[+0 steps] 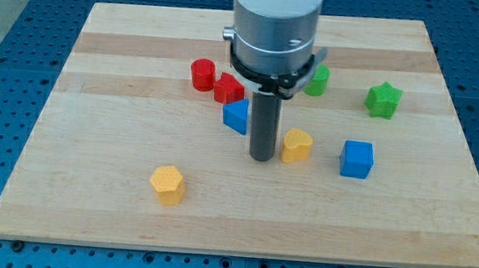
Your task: Place your arm at the left of the blue triangle
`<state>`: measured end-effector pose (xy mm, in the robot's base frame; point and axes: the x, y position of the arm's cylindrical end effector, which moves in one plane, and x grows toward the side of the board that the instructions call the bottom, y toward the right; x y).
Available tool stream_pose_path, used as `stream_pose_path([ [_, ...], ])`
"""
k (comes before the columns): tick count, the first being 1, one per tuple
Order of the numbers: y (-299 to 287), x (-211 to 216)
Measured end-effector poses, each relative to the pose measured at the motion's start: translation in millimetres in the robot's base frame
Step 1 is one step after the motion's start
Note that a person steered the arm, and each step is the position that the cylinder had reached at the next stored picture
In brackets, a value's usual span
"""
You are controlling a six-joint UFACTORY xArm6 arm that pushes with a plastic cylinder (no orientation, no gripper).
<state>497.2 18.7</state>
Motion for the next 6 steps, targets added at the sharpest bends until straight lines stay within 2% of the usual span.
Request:
stream_pose_path([
  [1, -0.7, 5.9],
  [2, -36.5, 16.2],
  [3, -88.8, 9.7],
  [4, -114.4, -11.4],
  [5, -106.6, -46.4],
  [6, -59.7, -57.4],
])
